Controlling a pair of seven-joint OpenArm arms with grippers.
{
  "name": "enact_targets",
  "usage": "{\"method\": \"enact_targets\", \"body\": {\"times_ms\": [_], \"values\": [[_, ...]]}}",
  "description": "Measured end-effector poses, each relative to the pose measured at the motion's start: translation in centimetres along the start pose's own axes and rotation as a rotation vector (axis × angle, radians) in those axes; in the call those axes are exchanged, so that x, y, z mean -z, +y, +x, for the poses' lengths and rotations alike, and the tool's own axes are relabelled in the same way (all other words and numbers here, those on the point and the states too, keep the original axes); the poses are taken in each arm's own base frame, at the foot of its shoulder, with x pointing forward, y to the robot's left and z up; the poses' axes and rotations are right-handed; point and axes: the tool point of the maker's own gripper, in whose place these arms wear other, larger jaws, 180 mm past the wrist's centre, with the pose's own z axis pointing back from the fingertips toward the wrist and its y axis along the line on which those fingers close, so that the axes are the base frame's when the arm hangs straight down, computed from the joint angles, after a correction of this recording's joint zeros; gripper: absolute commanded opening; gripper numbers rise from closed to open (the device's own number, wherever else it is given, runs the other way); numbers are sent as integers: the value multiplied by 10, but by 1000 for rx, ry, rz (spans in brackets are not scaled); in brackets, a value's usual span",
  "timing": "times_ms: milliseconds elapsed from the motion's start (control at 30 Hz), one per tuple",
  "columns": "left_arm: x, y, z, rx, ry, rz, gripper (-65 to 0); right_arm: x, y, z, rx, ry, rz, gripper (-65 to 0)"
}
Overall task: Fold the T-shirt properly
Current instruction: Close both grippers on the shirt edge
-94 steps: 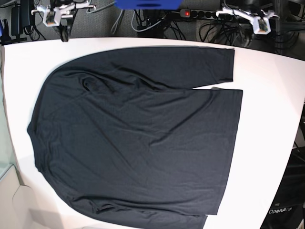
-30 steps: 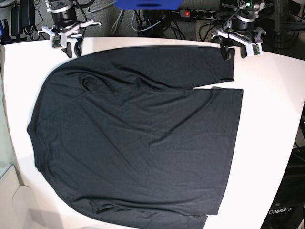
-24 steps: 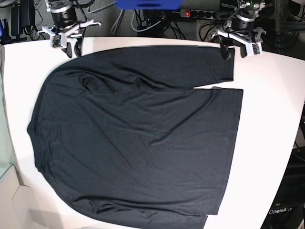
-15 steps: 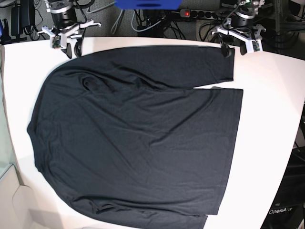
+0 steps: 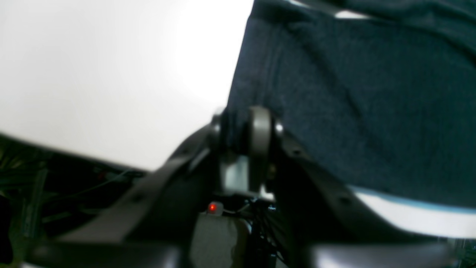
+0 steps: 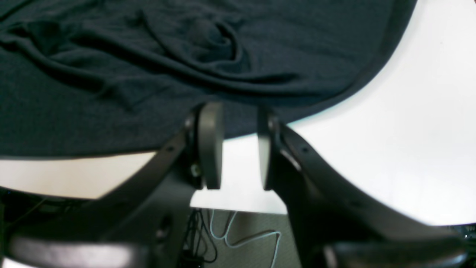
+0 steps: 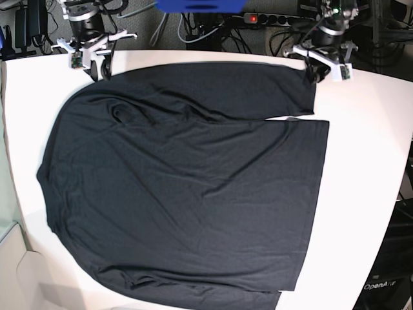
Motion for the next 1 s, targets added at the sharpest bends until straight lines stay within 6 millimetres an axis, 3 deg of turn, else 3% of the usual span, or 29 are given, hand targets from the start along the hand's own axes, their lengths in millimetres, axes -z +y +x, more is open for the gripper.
{"method": "enact_targets", "body": {"times_ms": [100, 267, 600, 733, 867, 1000], "values": [[-1, -2, 0, -1, 6, -4, -650, 0, 0, 1, 0, -3, 0, -475], [-5, -15, -1, -16, 25, -21, -650, 0, 0, 1, 0, -4, 0, -476], [-11, -16, 4, -7, 20, -23, -650, 7, -10, 11, -6, -29, -24, -469], [-12, -15, 3, -7, 23, -20, -650, 18, -24, 2, -6, 46, -61, -397], [-12, -15, 3, -7, 23, -20, -650, 31, -41, 10, -3, 48, -103, -308], [-12, -15, 3, -7, 23, -20, -650, 31, -44, 6, -1, 62, -113, -271]]}}
